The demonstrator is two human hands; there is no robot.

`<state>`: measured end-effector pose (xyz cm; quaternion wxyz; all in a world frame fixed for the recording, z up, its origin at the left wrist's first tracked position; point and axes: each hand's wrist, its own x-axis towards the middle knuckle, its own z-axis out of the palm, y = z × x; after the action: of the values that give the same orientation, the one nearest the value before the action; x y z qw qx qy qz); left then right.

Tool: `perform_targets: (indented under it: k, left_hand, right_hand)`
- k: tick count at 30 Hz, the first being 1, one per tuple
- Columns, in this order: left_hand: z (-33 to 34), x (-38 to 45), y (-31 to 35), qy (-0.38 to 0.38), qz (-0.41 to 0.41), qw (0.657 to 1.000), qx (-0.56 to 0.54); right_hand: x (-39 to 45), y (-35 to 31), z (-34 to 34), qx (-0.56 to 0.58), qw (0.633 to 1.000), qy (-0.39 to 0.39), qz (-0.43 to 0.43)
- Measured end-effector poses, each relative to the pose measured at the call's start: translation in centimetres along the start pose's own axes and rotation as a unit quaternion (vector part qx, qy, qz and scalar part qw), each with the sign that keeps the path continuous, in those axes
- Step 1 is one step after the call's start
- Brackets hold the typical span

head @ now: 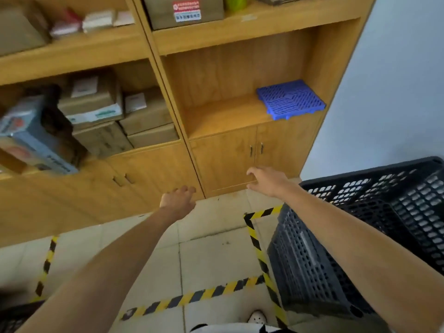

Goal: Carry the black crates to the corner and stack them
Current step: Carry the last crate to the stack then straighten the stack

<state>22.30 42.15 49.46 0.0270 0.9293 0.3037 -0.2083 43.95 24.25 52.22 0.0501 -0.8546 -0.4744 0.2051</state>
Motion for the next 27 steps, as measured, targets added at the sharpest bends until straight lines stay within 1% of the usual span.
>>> perform_targets:
  k: [3, 5, 10, 15, 20, 27]
  left_hand:
    - [2.0, -3.9, -5.2, -0.013, -0.066, 0.997, -0.034]
    - [3.6, -6.6, -8.5, -0.014, -0.105, 0.993, -0.052]
    - [7.5, -13.8, -15.8, -0.015, -0.190, 0.977, -0.091]
    - [11.3, -21.4, -21.5, -0.017, -0.244, 0.963, -0.112]
    - [15.3, -28.7, -26.8, -0.018, -0.280, 0.950, -0.138]
    - [20.9, -39.6, -33.8, 0.007, -0.332, 0.931, -0.151]
  right_hand:
    - [2.3, -4.9, 1.8, -0.049, 0.995, -0.079, -0.038]
    - [3.4, -8.6, 3.4, -0.060, 0.989, -0.123, -0.062]
    - [4.0, -18.5, 7.6, -0.056, 0.972, -0.193, -0.121]
    - [2.6, -28.1, 10.8, -0.101, 0.953, -0.214, -0.186]
    - [0.1, -36.8, 14.0, -0.127, 0.942, -0.222, -0.217]
    - [-4.0, -48.8, 19.1, -0.194, 0.914, -0.239, -0.262]
